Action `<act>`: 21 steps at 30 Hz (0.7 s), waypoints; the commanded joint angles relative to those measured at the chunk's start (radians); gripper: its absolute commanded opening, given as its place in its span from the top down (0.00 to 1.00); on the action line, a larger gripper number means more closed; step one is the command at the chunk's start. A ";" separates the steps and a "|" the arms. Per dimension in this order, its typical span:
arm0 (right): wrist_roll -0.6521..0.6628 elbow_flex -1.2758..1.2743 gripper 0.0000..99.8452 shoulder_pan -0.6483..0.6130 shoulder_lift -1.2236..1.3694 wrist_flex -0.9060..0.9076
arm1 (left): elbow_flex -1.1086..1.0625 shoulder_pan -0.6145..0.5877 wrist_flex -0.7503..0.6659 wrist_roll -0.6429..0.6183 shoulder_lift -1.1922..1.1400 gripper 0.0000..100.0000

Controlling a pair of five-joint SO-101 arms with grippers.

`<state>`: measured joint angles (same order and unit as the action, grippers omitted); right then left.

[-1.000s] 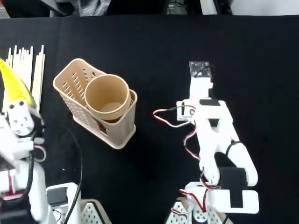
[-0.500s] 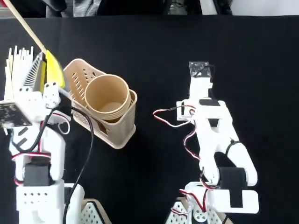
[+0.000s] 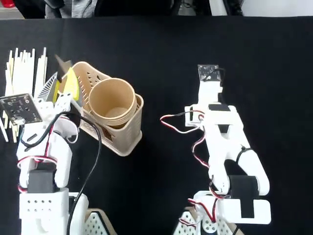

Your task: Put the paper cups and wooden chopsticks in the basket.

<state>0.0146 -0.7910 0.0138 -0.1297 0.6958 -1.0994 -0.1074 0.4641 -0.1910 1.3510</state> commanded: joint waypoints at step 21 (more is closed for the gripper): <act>-0.003 0.004 0.99 -0.012 -0.022 -0.015 | 0.923 -0.581 0.572 0.192 -0.957 0.83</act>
<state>0.0146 -0.7910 0.0138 -0.1297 0.6958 -0.4227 -0.6091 0.9398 -0.0852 0.7465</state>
